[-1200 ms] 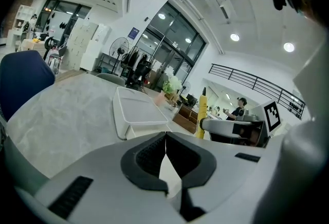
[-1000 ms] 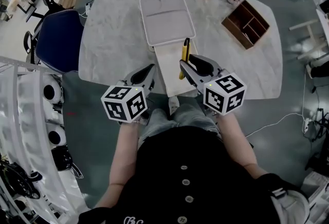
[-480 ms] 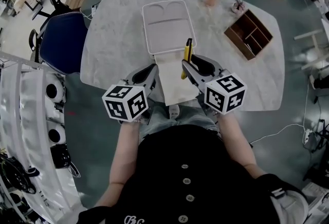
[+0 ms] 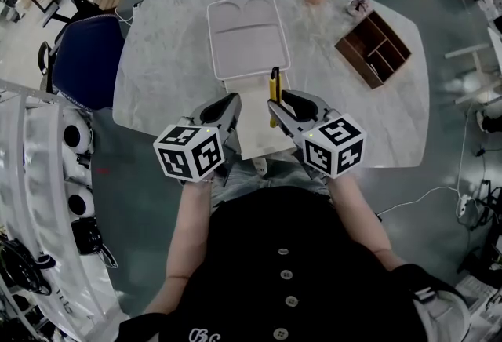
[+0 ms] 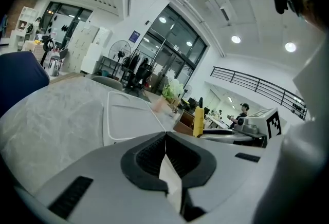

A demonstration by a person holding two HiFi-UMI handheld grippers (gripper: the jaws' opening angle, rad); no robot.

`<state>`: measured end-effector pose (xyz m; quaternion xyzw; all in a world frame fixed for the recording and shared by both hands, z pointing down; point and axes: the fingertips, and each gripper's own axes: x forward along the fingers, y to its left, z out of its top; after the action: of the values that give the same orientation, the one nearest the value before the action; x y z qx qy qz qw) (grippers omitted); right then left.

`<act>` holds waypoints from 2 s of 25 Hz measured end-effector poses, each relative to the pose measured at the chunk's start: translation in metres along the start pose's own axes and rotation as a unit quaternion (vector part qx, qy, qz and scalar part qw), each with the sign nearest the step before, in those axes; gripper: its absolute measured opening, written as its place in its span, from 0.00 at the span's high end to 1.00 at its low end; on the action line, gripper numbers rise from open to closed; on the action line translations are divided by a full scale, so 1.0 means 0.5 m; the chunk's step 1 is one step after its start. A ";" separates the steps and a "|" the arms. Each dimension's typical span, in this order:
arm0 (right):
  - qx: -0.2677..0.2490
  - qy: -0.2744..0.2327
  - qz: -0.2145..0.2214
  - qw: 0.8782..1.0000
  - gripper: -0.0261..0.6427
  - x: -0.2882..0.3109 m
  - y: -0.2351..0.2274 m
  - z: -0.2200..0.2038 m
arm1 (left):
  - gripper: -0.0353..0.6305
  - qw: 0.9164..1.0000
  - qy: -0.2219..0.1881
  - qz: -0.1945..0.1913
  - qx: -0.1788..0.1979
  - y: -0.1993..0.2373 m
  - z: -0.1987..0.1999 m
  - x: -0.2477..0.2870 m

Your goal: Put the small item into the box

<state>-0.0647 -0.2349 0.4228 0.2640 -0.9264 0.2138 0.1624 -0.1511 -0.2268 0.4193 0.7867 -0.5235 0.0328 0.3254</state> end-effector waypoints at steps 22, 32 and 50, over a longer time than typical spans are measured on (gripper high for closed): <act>0.019 0.038 -0.050 0.998 0.78 0.038 -0.003 -0.024 | 0.92 0.998 0.055 -0.033 -0.009 0.060 -0.025 -0.007; 0.017 0.060 -0.046 0.997 0.78 0.062 0.005 -0.038 | 0.92 0.997 0.060 -0.049 -0.025 0.079 -0.036 -0.007; 0.013 0.126 -0.063 0.990 0.78 0.084 -0.038 -0.093 | 0.92 0.993 0.079 -0.068 -0.052 0.084 -0.086 0.020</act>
<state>-0.0793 -0.2445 0.4858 0.2943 -0.8773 0.2467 0.2879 -0.1696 -0.2215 0.4770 0.7975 -0.4428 0.0453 0.4072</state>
